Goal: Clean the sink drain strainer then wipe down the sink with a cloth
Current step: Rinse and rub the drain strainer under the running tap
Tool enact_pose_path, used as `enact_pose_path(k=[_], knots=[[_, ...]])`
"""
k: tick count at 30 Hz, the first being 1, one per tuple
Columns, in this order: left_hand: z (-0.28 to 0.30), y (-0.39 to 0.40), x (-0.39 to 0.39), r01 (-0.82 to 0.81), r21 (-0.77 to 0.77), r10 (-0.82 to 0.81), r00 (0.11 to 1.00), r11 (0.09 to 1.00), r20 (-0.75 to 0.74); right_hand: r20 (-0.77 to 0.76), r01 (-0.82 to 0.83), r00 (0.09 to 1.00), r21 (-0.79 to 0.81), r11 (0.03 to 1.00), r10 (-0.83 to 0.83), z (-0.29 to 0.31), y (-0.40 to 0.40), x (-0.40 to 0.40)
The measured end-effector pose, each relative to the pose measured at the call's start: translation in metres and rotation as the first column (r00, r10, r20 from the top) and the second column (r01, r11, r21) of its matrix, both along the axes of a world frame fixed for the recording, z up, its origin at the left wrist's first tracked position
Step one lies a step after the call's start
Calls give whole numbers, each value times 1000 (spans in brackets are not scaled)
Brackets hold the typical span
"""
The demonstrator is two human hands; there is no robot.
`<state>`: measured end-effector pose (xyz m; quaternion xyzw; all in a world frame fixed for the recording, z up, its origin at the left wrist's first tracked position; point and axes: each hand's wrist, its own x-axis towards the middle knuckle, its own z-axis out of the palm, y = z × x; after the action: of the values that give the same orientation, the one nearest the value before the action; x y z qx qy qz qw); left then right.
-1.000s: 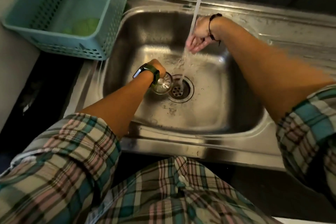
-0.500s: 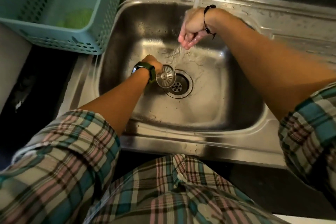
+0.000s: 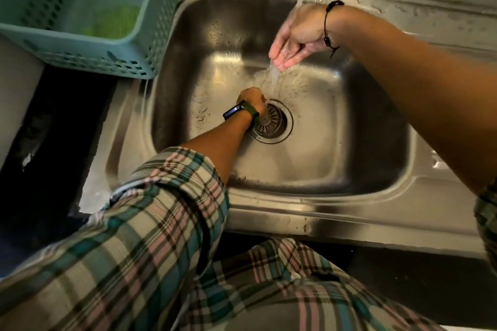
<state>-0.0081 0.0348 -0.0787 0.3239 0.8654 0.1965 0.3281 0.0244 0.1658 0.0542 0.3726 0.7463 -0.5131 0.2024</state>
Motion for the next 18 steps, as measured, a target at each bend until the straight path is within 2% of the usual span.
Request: enact_pose_path(k=[5, 13, 18], knots=[[-2, -4, -5, 65, 29, -63, 996, 997, -62, 48, -39, 998, 26, 999, 37, -3, 0, 1], [-7, -3, 5, 221, -68, -228, 965, 973, -129, 49, -25, 999, 48, 999, 22, 0, 0, 3], [-5, -3, 6, 286, -93, -293, 954, 954, -67, 36, 4, 999, 28, 1000, -5, 2, 4, 5]])
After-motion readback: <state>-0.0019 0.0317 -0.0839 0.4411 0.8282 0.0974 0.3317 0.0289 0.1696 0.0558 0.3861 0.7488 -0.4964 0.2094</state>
